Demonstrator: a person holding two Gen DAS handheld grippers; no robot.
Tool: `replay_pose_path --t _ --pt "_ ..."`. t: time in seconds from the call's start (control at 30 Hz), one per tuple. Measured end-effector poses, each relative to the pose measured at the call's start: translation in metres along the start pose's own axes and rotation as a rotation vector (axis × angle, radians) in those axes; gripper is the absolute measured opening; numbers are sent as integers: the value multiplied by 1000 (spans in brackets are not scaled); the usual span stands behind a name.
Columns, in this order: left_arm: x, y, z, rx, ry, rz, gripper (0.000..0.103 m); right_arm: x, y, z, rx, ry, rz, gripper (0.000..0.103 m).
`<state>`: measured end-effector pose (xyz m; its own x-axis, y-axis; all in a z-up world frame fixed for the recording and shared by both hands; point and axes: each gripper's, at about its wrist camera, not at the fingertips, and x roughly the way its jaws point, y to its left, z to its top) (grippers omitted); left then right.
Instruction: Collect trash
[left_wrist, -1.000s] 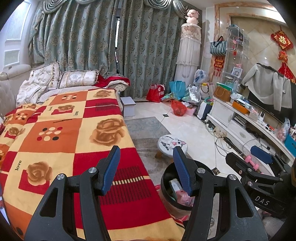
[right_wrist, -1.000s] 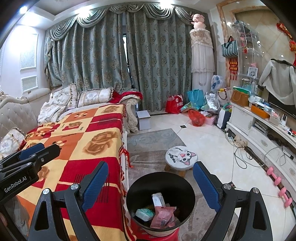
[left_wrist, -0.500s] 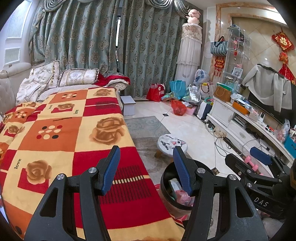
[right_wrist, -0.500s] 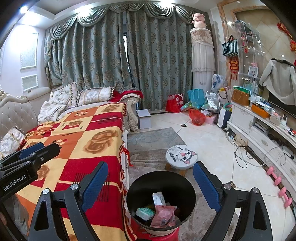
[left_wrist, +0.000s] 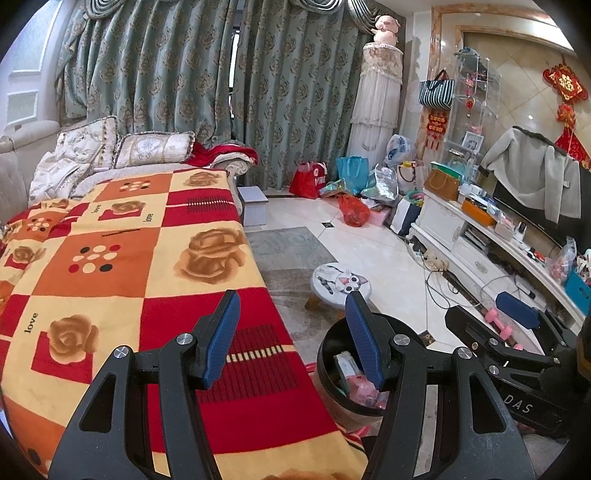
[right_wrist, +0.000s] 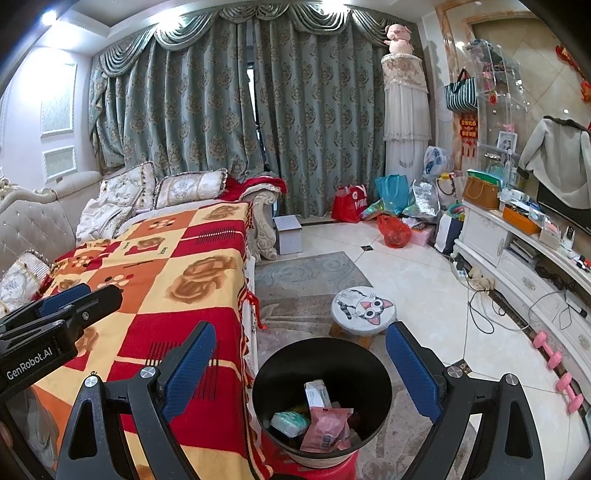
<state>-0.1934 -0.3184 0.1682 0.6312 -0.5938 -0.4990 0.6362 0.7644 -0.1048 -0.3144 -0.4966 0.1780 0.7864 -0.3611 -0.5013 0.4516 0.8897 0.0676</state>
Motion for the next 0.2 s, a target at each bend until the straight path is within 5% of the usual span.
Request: replay_pose_path --t 0.2 --pt "-4 -6 -16 10 12 -2 58 5 3 -4 -3 15 0 92"
